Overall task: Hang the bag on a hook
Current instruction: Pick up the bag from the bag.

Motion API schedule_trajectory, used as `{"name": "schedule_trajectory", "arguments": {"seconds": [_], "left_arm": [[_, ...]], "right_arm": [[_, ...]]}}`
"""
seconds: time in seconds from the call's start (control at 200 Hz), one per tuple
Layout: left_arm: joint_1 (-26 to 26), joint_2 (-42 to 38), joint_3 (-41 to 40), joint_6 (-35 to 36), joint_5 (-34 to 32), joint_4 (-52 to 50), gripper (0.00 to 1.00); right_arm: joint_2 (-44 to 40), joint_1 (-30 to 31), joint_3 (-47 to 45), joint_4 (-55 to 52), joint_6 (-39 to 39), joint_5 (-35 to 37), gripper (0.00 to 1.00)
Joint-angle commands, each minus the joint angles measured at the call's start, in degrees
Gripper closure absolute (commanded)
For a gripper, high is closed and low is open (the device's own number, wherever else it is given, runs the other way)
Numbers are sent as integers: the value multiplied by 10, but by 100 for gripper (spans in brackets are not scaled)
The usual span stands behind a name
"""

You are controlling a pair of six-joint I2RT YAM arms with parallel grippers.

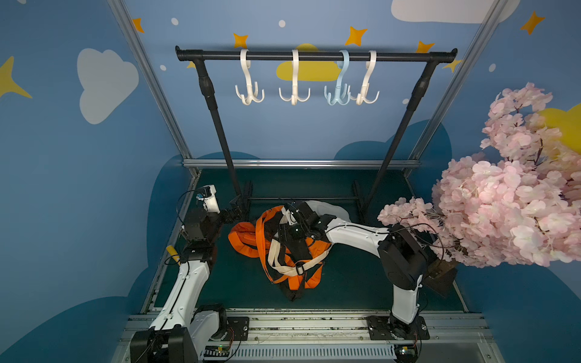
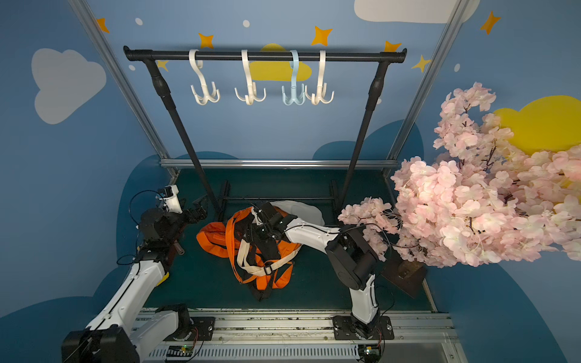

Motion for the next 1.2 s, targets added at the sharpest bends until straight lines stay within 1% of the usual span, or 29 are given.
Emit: {"name": "schedule_trajectory", "arguments": {"seconds": [0.0,0.03,0.11,0.215,0.225,0.265,0.33,0.411,0.456,0.566,0.621,0.661,0.711,0.751,0.841,0.896,0.936,1.026,1.116,1.151,1.191], "left_arm": [[5,-8,15,-11,13,17,0],[6,-8,15,-12,13,17,0],[7,-7,15,-14,15,17,0],[9,-5,15,-17,17,21,0],[9,-4,16,-17,30,22,0],[10,-2,16,-18,39,24,0],[10,0,16,-16,51,26,0],[10,2,16,-13,66,31,0],[11,6,17,-12,74,33,0],[10,15,19,3,112,36,0],[10,24,18,18,144,50,0],[10,31,17,34,182,60,0],[7,43,18,71,239,69,0],[1,53,19,104,266,70,0],[-22,68,22,170,286,67,0],[-44,73,29,208,296,63,0],[-60,81,38,223,309,56,0],[-91,101,61,217,347,45,0],[-126,123,59,169,374,94,0],[-142,131,55,156,374,111,0],[-161,139,50,147,359,124,0]], "right_arm": [[24,0,30,-33,27,-5,36],[27,-3,30,-29,30,-7,42],[17,-7,24,-5,28,-7,62],[-7,-12,54,-33,-16,22,81],[-10,-12,58,-37,-21,26,83],[-17,-16,75,-56,-40,35,87],[-31,-26,96,-77,-63,42,90],[-46,-45,108,-81,-76,27,94],[-56,-57,113,-80,-80,13,100],[-76,-80,124,-76,-87,-13,100],[-85,-88,132,-77,-98,-27,100],[-90,-94,140,-78,-106,-44,100],[-97,-103,150,-77,-113,-69,100],[-101,-112,155,-74,-115,-95,100],[-104,-130,173,-71,-120,-155,100],[-107,-137,184,-78,-125,-165,100],[-110,-139,187,-79,-131,-163,100],[-115,-146,189,-75,-137,-155,100],[-114,-151,198,-81,-140,-148,100],[-116,-153,200,-82,-140,-141,100],[-117,-154,202,-83,-140,-133,100]]}}
